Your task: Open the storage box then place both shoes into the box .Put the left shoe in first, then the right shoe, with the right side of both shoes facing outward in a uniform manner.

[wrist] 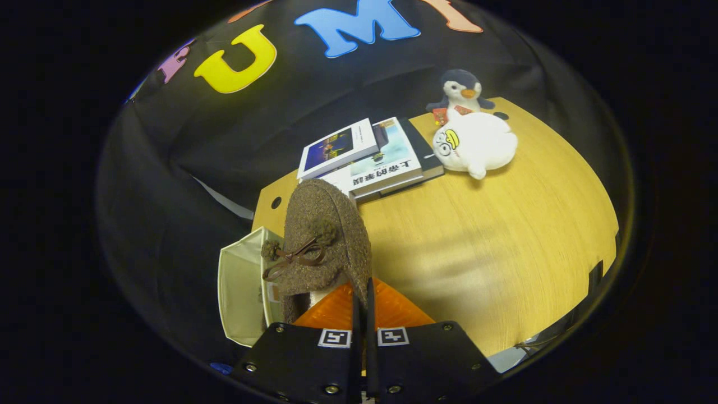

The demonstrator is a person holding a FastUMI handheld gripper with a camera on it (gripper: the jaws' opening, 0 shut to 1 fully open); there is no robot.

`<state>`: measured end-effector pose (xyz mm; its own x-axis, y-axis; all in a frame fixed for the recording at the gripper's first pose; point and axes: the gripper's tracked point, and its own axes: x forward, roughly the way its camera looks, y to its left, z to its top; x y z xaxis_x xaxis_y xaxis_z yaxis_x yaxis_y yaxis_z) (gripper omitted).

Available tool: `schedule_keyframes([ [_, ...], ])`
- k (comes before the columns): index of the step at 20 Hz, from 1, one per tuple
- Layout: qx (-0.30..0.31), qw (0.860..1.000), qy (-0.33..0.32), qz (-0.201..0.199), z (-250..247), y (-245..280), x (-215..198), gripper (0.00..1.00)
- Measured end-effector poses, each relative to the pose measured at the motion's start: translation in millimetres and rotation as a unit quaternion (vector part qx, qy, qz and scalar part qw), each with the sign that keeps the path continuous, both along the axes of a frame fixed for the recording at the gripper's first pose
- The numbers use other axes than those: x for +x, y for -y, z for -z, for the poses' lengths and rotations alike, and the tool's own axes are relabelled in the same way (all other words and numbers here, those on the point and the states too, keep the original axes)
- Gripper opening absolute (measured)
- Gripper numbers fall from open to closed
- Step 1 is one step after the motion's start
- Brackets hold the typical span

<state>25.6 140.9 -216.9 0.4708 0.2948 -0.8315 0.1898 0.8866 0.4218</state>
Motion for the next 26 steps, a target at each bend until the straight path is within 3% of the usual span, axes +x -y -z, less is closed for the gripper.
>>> schedule_keyframes([
  [9,0.032,0.998,0.027,-0.035,-24,-80,19,0.03],
  [18,0.046,0.997,0.021,-0.066,-10,-158,10,0.03],
  [26,0.051,0.997,0.025,-0.053,-10,-183,11,0.03],
])
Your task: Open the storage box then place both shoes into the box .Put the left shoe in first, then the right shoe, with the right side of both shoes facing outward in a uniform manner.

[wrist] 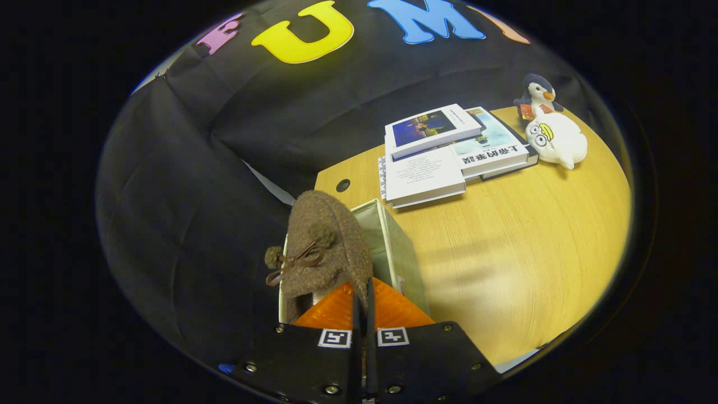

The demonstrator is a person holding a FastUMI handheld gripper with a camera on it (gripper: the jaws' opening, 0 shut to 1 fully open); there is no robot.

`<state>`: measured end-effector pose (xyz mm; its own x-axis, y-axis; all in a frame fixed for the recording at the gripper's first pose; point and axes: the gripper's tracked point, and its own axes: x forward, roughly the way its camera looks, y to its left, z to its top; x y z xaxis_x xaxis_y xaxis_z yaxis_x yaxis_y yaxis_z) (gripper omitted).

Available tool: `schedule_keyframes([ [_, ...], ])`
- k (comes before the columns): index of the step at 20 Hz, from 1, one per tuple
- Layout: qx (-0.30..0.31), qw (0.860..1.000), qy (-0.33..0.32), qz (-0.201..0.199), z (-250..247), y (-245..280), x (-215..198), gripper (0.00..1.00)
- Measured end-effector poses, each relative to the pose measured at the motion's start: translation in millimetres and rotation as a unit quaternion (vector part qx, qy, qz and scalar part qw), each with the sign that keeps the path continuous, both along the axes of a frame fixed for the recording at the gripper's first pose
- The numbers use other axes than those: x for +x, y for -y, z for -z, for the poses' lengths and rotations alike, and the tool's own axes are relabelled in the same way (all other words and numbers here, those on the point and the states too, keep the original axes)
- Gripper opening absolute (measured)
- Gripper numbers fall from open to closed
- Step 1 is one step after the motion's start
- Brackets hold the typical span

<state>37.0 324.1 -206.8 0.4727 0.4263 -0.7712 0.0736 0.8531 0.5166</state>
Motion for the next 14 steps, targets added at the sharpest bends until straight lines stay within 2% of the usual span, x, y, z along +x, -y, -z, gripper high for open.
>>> schedule_keyframes([
  [6,-0.008,1.000,-0.011,0.009,10,-4,-14,0.03],
  [7,0.009,1.000,-0.008,0.013,10,-8,-14,0.08],
  [9,0.026,0.999,0.005,0.021,0,-9,-12,0.44],
  [12,0.003,0.999,0.042,0.026,-16,11,-6,0.99],
  [14,-0.004,0.997,0.067,0.024,-30,23,-5,0.98],
])
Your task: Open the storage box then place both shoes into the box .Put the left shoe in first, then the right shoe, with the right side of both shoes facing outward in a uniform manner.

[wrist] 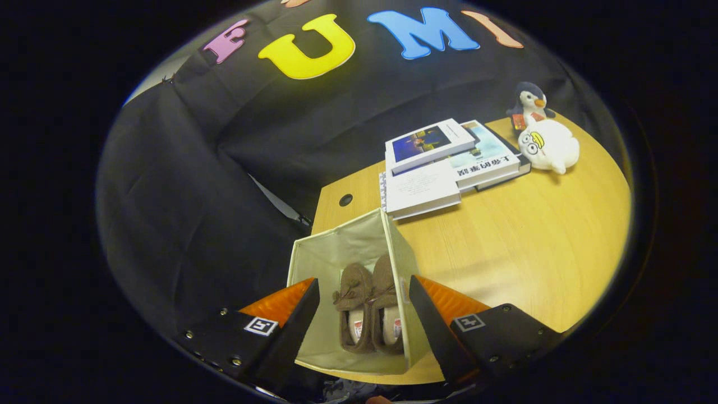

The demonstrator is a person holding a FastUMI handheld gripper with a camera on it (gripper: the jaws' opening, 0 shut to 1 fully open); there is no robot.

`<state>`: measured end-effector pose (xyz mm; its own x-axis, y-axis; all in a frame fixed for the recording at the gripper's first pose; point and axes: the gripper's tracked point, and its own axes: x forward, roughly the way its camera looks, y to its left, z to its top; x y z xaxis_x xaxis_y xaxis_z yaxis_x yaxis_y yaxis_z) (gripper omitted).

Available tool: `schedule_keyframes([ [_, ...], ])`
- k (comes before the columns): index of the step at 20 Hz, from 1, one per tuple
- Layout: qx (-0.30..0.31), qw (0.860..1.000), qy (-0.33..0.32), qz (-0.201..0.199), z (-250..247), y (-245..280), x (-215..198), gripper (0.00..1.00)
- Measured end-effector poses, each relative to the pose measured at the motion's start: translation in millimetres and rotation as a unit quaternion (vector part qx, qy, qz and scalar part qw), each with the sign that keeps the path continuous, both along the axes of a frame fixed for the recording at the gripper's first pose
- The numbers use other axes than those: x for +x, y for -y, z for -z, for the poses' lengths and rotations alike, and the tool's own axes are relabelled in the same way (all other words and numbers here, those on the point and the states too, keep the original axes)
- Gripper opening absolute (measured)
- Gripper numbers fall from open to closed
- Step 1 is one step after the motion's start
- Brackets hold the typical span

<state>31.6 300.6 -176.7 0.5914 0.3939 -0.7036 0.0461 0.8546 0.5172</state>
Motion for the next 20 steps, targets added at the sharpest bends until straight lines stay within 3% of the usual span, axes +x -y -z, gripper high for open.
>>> schedule_keyframes([
  [12,-0.056,0.988,0.145,-0.006,-80,140,3,0.98],
  [20,-0.120,0.966,0.230,-0.004,-117,235,-6,0.98],
])
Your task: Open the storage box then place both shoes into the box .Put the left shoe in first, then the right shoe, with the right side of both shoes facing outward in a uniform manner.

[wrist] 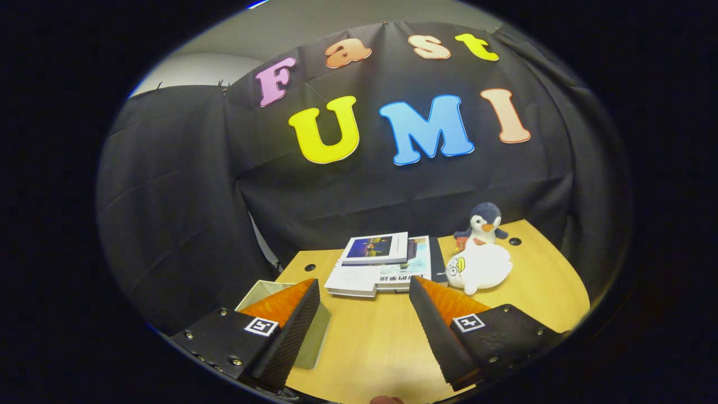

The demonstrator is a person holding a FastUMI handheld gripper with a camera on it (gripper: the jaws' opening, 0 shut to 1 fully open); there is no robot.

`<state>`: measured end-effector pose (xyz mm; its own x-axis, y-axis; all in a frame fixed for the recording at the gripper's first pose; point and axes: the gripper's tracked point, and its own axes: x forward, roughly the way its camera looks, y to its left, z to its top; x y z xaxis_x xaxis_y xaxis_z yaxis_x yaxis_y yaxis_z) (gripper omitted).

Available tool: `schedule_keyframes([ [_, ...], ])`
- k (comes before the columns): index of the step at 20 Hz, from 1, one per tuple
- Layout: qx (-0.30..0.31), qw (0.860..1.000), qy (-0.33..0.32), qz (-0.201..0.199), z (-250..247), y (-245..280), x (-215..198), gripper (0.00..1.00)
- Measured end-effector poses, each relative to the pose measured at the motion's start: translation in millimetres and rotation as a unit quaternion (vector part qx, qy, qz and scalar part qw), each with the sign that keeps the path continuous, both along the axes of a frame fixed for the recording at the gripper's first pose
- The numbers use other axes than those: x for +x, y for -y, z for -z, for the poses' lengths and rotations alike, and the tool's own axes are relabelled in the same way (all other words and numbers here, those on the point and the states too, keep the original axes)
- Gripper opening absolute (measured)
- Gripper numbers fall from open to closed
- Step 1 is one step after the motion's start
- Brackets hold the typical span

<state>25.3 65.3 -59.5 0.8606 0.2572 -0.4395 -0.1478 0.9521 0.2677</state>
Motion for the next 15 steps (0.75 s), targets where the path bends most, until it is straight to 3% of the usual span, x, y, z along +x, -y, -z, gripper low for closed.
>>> schedule_keyframes([
  [11,-0.062,0.989,0.128,0.050,-52,87,-11,0.98],
  [15,-0.062,0.986,0.143,0.062,-56,98,-17,0.97],
])
